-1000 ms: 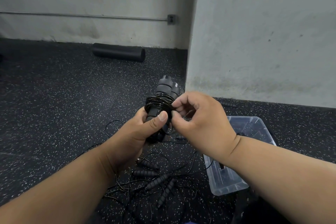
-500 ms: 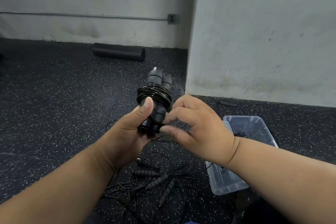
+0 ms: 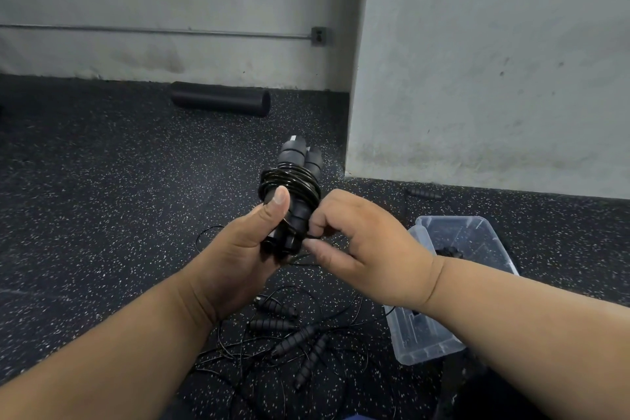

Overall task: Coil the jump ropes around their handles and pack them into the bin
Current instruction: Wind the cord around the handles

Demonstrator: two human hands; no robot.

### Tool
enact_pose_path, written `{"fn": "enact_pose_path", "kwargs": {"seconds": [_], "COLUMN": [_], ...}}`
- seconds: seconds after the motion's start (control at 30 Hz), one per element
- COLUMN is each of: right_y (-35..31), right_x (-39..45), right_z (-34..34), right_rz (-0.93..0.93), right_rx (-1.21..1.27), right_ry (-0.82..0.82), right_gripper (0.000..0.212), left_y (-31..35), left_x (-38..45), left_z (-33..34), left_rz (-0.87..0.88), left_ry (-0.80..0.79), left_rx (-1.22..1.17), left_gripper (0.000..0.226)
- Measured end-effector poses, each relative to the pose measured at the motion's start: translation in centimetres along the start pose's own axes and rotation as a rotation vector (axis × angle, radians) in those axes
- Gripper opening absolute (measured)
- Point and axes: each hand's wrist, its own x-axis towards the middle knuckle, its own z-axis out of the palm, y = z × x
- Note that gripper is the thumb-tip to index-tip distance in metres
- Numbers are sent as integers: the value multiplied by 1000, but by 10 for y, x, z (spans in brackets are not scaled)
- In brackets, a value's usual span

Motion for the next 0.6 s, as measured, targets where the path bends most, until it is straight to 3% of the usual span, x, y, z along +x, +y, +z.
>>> {"fn": "enact_pose_path", "kwargs": {"seconds": [0.17,0.27,0.37,0.5,0.6], "right_y": [-1,-7,-10,-11,-12], "right_x": [-6,-10,-10,-13,-13], "right_z": [-4,-7,-14,-21,-17], "right_rz": [3,29,1,-137,-60], "right_rx": [58,67,20,-25,97], "right_ry": [20,105,201,112,76], "right_gripper": [7,18,25,23,32], "left_y": [0,6,12,11,8], "left_x": [2,4,5,5,5], "left_z": [-1,-13,-21,-22,-20], "left_rz": [-76,-76,-88,-117,-146], "left_ry": [217,289,265,212,227], "left_rx": [-30,-158,-295,-334,-338], "left_gripper": [49,67,65,56,57]}}
